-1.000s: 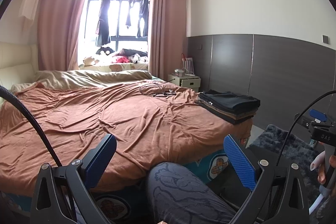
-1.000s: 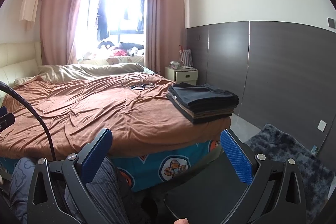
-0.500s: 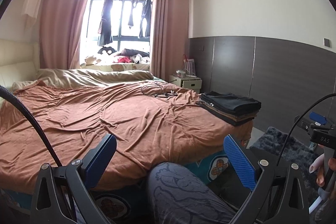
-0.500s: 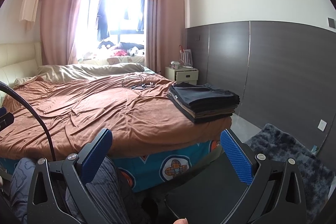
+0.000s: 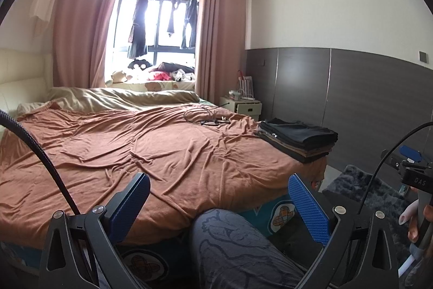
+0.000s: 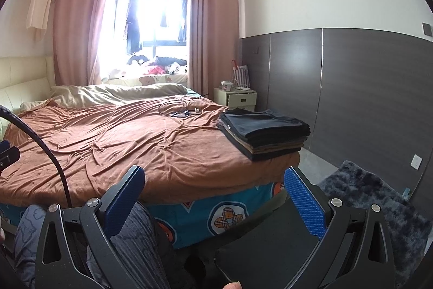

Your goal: Fold small clothes

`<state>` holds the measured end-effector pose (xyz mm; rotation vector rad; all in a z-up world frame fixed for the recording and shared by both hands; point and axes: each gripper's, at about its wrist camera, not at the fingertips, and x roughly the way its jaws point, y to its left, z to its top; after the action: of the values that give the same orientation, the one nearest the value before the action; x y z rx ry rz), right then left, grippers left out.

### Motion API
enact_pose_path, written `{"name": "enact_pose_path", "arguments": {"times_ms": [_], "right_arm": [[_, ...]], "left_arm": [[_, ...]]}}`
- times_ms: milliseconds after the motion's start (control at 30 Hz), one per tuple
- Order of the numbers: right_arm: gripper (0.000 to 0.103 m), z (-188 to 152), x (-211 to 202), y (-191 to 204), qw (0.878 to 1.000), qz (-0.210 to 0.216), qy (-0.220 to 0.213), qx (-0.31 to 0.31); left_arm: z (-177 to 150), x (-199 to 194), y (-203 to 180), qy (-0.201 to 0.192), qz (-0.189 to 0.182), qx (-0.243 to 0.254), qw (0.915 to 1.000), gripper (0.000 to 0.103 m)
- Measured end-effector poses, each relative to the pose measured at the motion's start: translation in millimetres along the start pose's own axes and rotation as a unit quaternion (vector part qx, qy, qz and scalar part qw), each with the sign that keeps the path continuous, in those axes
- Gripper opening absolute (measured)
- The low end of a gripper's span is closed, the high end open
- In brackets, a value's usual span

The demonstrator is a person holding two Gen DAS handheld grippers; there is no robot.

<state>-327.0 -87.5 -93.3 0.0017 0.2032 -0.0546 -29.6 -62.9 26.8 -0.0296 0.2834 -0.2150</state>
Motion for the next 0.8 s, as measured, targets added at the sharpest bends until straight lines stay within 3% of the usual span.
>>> {"name": "enact_pose_path", "arguments": {"times_ms": [800], "right_arm": [[0.103,-8.7,-21.4,-11.8,1.0,0.026,0.003,-0.002]], "left_arm": [[-9.5,-23.8,-14.4,0.014,-0.006,-0.007,0.9999,0.103]]}}
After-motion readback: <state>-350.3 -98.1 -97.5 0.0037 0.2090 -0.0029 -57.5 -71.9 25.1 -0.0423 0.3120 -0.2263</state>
